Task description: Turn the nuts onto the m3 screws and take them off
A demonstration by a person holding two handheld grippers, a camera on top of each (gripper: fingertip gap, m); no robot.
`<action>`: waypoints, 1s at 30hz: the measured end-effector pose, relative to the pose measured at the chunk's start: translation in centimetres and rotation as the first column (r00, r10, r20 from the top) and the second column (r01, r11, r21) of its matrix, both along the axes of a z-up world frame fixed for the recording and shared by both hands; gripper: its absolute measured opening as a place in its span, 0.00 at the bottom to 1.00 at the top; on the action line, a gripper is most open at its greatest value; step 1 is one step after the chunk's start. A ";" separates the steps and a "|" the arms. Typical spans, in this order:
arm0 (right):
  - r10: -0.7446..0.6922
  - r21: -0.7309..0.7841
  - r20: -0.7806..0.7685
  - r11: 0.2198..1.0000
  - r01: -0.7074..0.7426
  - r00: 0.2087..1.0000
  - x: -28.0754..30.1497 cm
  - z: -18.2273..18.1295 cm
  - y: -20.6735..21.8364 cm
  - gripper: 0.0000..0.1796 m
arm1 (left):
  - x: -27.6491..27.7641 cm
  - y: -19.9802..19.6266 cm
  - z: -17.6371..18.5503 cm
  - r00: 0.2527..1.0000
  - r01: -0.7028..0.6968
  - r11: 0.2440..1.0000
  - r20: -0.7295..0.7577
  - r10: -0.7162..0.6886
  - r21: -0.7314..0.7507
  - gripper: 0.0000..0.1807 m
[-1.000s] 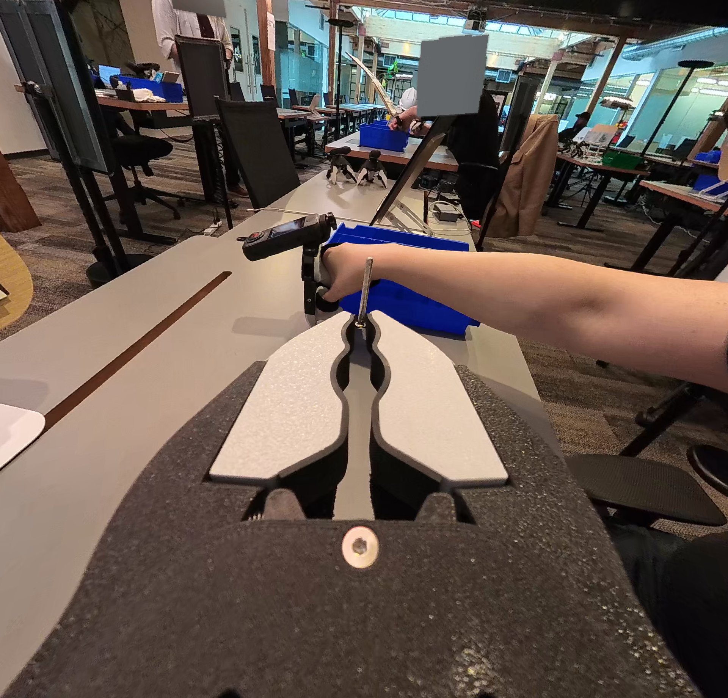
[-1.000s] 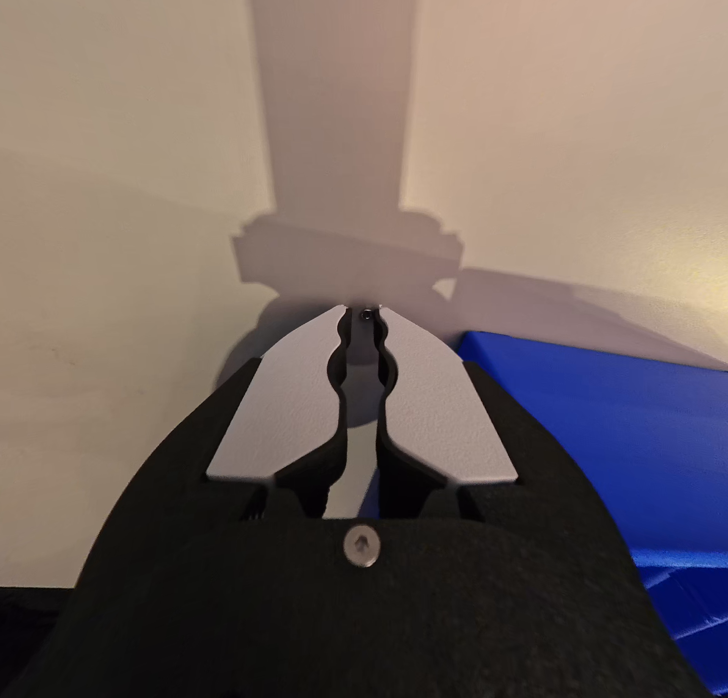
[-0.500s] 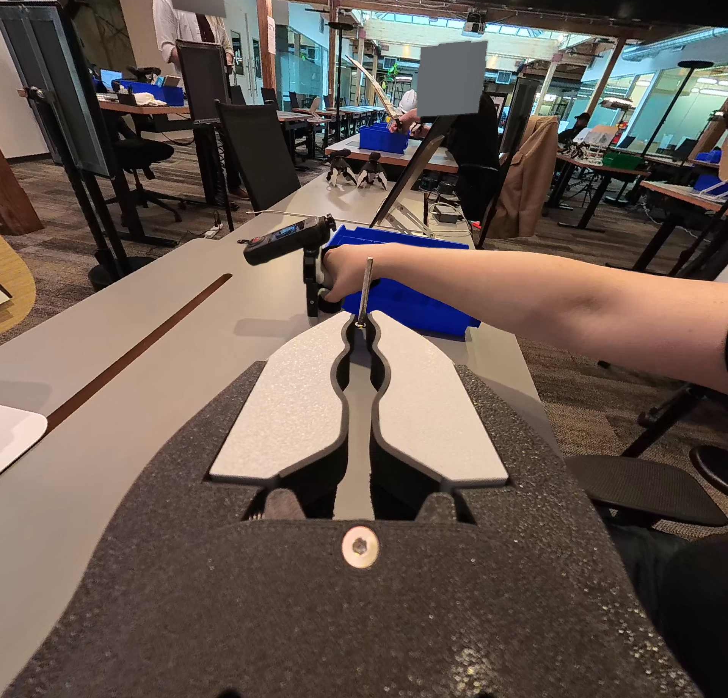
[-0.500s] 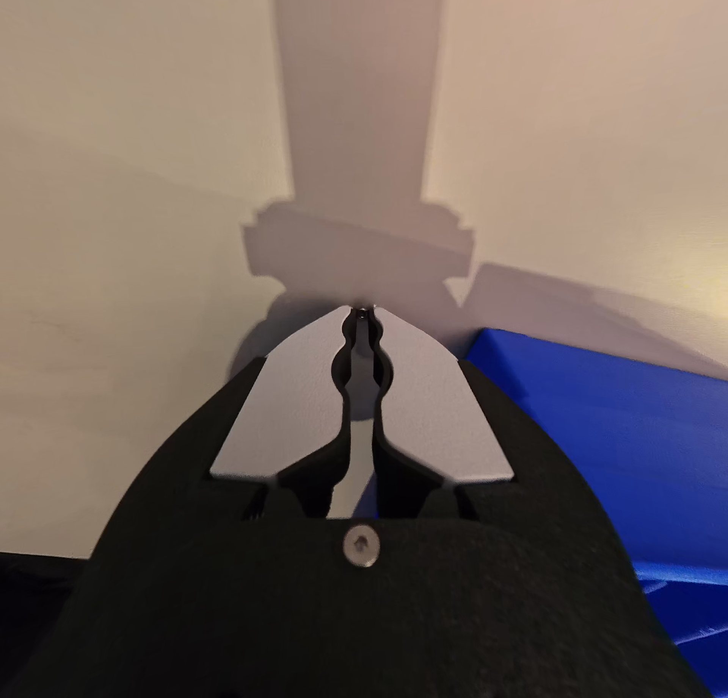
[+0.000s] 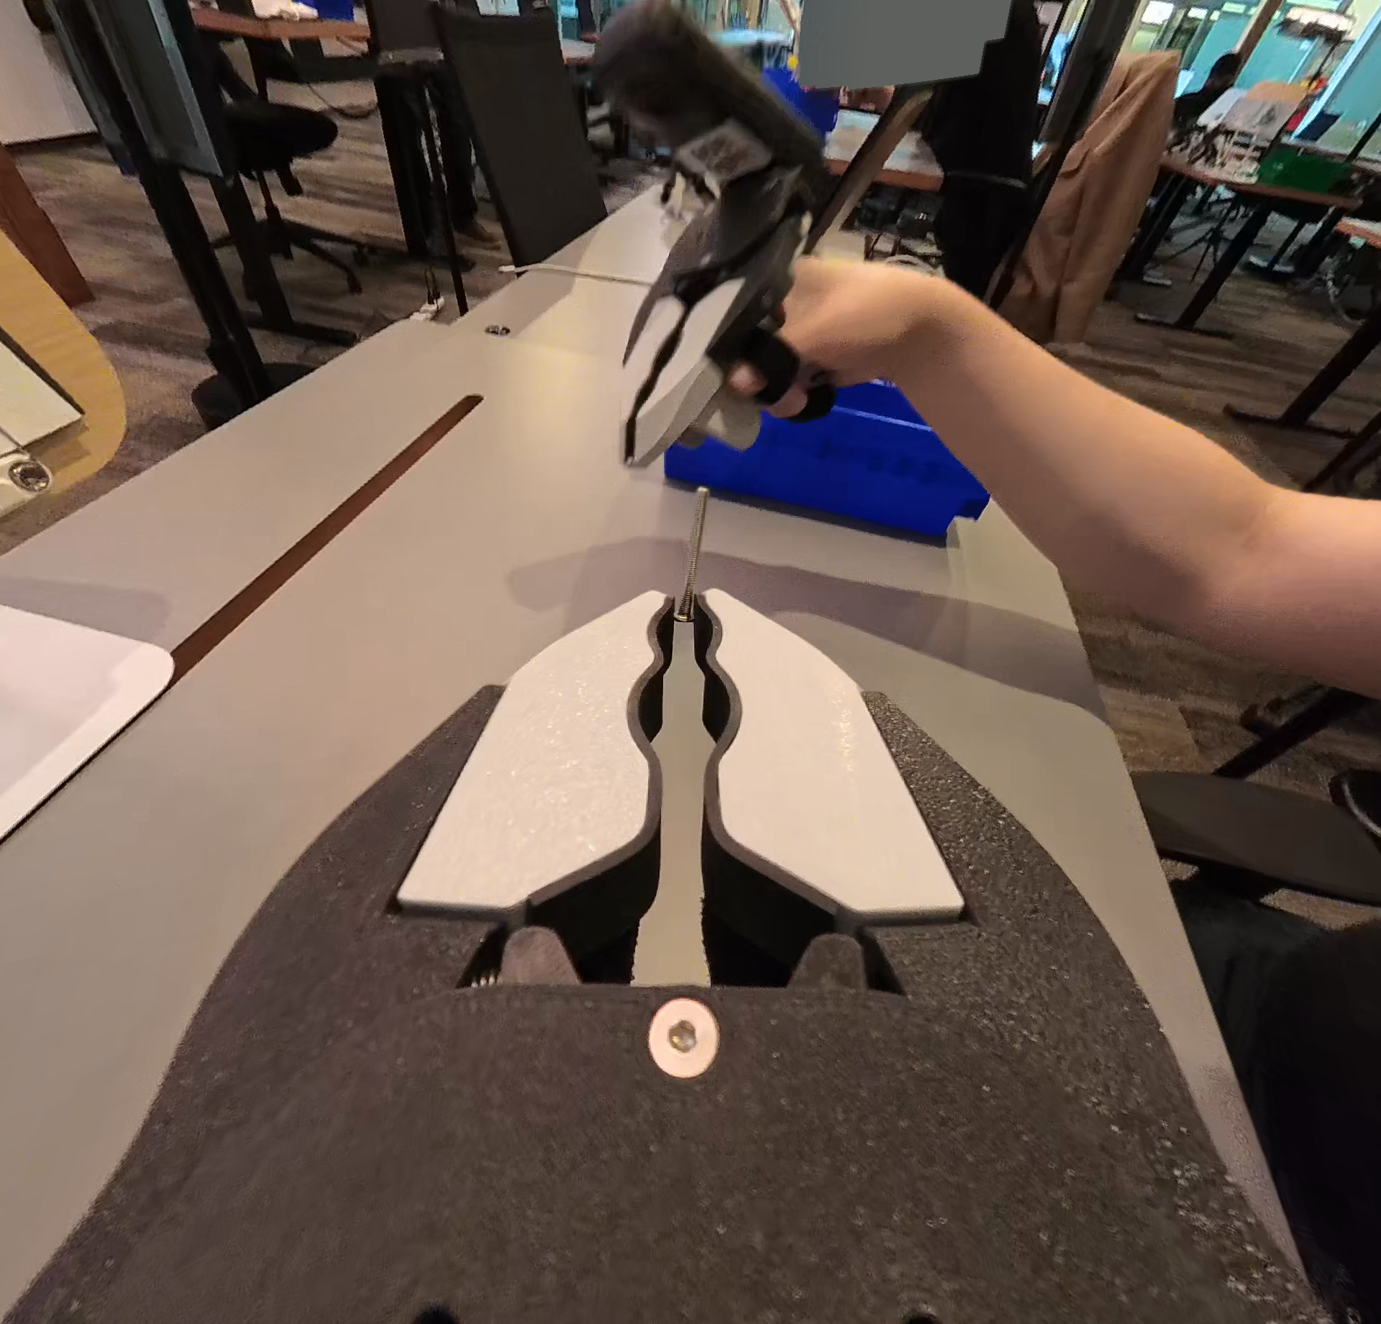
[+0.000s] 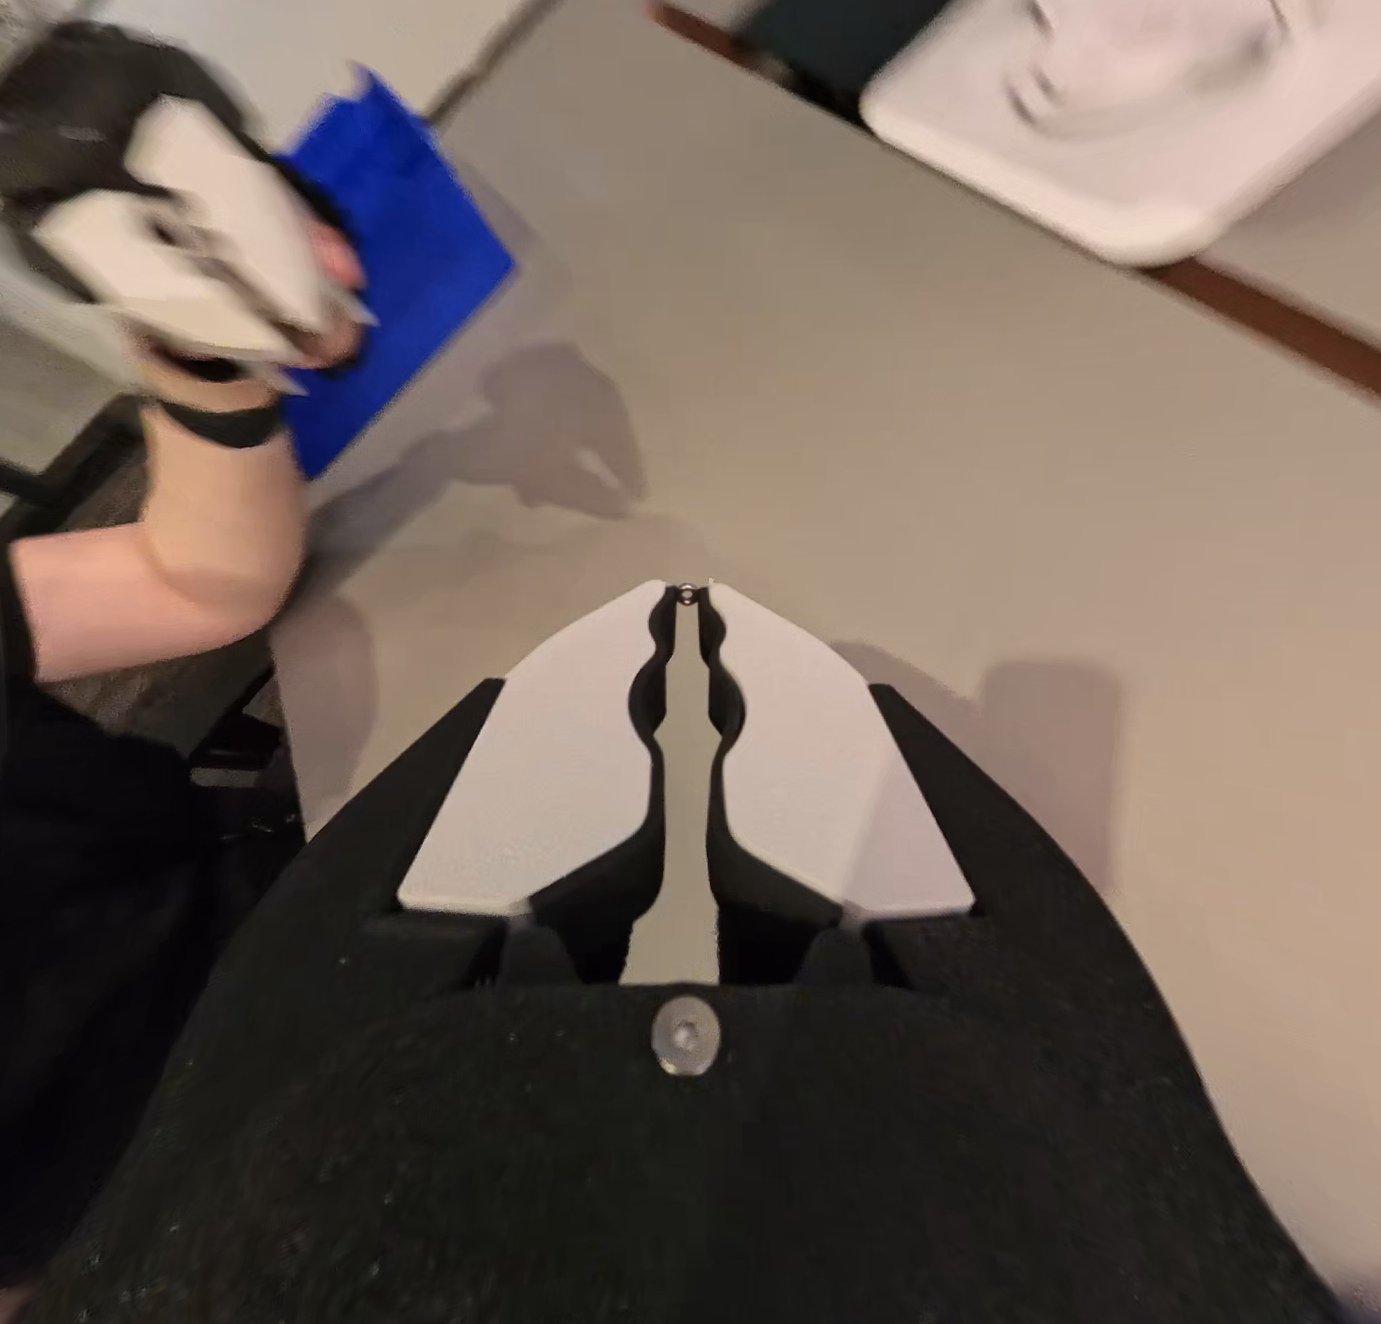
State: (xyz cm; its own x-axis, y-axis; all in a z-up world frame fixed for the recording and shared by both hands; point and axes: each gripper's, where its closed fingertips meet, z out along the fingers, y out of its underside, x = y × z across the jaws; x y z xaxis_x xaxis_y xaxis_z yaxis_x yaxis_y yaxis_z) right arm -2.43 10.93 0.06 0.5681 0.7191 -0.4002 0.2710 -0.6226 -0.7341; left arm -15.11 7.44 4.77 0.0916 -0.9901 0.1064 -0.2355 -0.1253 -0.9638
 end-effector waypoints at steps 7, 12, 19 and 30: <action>0.432 0.400 -0.045 0.834 -0.380 0.901 -7.5 6.1 -6.1 0.03 | -0.5 -1.3 -1.1 0.990 0.044 0.999 -0.137 -0.042 0.011 0.02; 0.523 0.506 0.032 0.727 -0.465 0.852 -9.9 6.6 -7.4 0.03 | 0.3 -3.6 -1.2 0.977 0.129 0.992 -0.169 -0.129 -0.011 0.02; 0.549 0.570 0.163 0.625 -0.533 0.820 -9.7 6.7 -8.0 0.03 | 0.7 -4.4 -2.5 0.955 0.141 0.989 -0.258 -0.145 -0.034 0.02; 0.492 0.514 0.431 0.555 -0.654 0.757 -10.4 4.1 -8.9 0.03 | 0.9 -5.2 -4.3 0.918 0.145 0.984 -0.356 -0.173 -0.103 0.02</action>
